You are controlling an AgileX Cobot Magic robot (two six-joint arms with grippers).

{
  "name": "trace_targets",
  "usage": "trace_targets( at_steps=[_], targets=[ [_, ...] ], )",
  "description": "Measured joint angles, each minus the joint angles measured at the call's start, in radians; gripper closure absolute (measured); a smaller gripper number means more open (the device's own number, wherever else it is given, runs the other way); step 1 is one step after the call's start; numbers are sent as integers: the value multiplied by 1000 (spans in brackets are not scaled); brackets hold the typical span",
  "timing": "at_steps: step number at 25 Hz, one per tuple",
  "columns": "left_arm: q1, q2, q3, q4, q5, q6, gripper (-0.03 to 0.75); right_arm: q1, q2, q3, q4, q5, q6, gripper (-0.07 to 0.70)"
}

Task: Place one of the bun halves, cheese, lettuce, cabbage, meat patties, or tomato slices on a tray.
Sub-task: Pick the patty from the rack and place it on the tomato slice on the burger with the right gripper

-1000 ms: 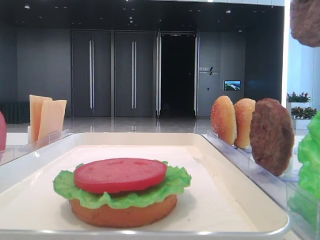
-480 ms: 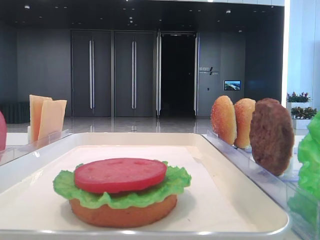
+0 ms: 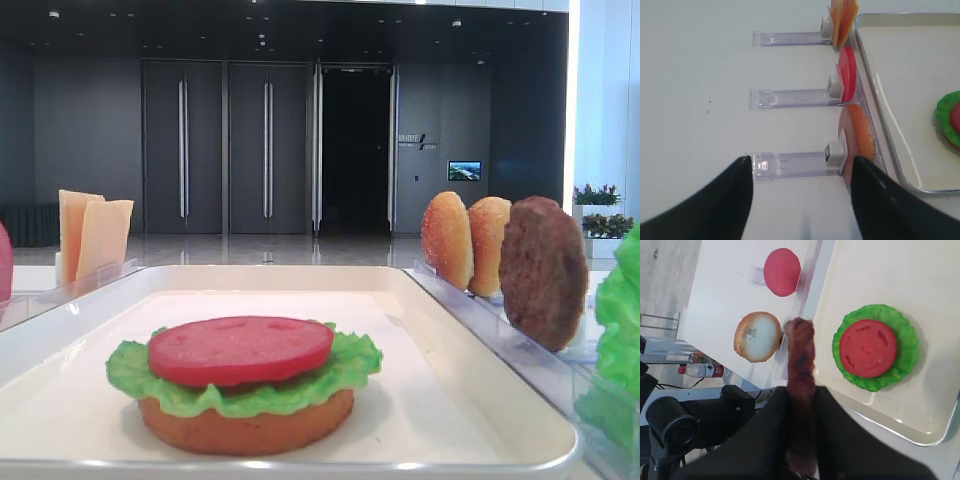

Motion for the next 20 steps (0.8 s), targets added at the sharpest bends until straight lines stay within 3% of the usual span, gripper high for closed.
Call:
trace_targets(
  at_steps=[6, 14, 20],
  targets=[
    [0, 0, 0, 0, 0, 0, 244, 0, 21, 10, 14, -26, -11, 497],
    [0, 0, 0, 0, 0, 0, 244, 1, 166, 10, 186, -40, -169, 497],
    [0, 0, 0, 0, 0, 0, 244, 35, 250, 10, 221, -98, -241, 497]
  ],
)
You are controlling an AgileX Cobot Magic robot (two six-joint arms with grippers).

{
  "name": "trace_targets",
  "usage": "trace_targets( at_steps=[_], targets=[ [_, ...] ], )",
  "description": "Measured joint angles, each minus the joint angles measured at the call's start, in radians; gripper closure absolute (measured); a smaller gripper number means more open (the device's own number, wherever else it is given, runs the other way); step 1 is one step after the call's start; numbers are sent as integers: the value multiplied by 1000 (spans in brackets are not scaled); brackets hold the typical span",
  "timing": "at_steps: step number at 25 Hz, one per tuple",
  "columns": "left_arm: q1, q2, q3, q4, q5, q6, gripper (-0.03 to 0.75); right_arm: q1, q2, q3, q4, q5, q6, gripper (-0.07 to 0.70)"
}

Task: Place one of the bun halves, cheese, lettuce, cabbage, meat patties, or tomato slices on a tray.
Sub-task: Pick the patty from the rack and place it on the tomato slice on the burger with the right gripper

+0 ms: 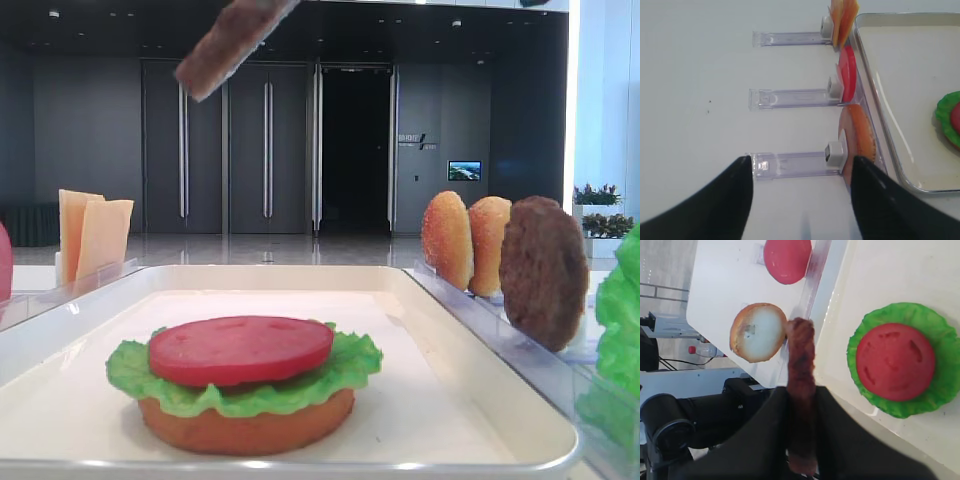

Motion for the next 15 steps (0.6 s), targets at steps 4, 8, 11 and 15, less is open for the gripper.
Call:
trace_targets(
  at_steps=[4, 8, 11, 15],
  targets=[
    [0, 0, 0, 0, 0, 0, 244, 1, 52, 0, 41, -12, -61, 497],
    [0, 0, 0, 0, 0, 0, 244, 1, 97, 0, 75, -17, -117, 497],
    [0, 0, 0, 0, 0, 0, 244, 1, 131, 0, 102, -24, -157, 497],
    [0, 0, 0, 0, 0, 0, 244, 1, 181, 0, 128, -28, -205, 497]
  ],
)
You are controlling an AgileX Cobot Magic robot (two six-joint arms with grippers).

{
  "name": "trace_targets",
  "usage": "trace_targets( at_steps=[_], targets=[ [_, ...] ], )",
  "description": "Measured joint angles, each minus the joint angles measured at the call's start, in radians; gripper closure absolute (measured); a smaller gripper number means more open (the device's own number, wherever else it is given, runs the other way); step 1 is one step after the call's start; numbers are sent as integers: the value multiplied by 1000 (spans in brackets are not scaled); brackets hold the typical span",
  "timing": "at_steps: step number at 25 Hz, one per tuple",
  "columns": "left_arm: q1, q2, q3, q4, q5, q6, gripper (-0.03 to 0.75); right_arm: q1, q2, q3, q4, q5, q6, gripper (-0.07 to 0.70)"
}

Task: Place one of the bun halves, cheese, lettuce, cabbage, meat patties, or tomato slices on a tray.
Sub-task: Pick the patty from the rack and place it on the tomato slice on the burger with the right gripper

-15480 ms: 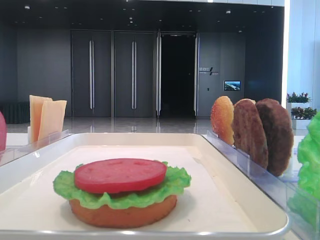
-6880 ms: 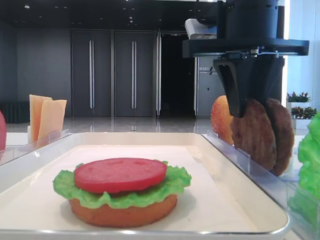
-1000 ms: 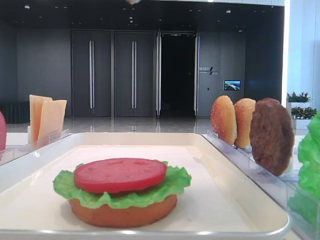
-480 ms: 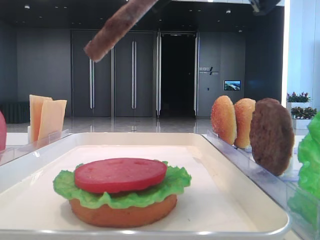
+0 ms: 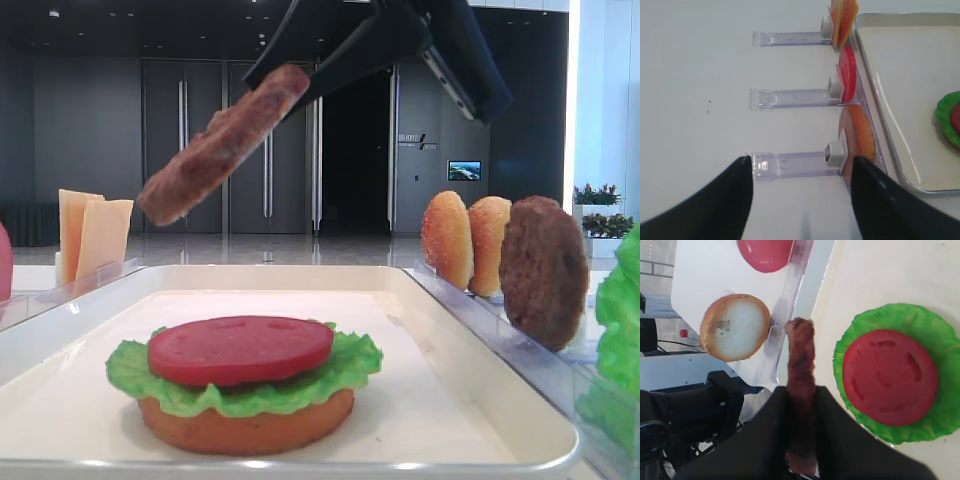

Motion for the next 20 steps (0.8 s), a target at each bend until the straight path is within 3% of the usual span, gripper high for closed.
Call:
trace_targets(
  at_steps=[13, 20],
  targets=[
    [0, 0, 0, 0, 0, 0, 244, 0, 50, 0, 39, 60, -86, 497],
    [0, 0, 0, 0, 0, 0, 244, 0, 50, 0, 52, 64, -113, 497]
  ],
)
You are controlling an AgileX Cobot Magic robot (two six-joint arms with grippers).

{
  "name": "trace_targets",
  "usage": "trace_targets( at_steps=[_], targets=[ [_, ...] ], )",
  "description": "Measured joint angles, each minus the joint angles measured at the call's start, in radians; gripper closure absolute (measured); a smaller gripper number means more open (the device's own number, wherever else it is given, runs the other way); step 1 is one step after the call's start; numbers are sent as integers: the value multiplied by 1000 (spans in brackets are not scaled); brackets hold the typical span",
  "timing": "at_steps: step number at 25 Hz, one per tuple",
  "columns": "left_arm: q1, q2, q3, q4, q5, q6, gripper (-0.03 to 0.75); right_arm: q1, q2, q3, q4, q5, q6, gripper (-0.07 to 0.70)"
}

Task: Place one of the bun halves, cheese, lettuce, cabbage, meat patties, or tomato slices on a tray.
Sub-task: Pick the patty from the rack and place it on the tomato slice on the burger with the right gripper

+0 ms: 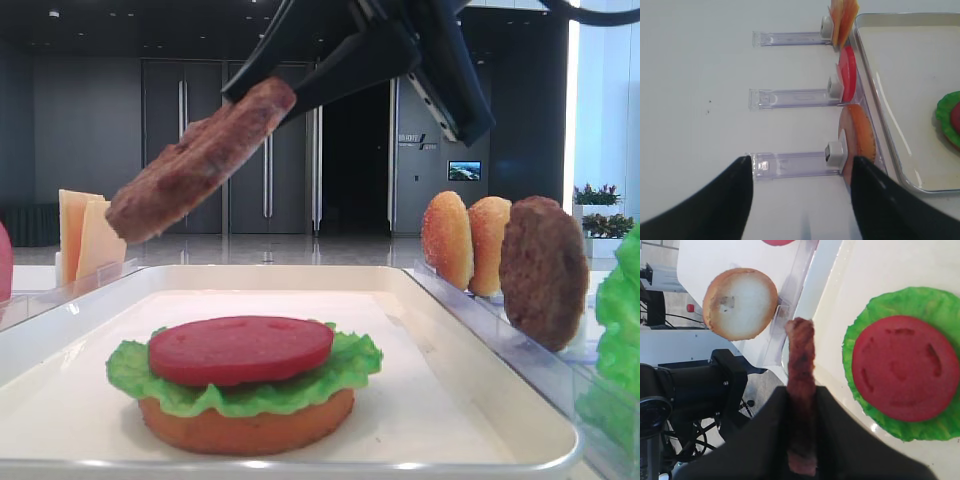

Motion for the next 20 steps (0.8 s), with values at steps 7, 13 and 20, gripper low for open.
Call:
trace_targets(
  at_steps=[7, 13, 20],
  targets=[
    [0, 0, 0, 0, 0, 0, 244, 0, 21, 0, 17, 19, -25, 497],
    [0, 0, 0, 0, 0, 0, 244, 0, 33, 0, 18, 37, -48, 497],
    [0, 0, 0, 0, 0, 0, 244, 0, 33, 41, 17, 45, -75, 497]
  ],
)
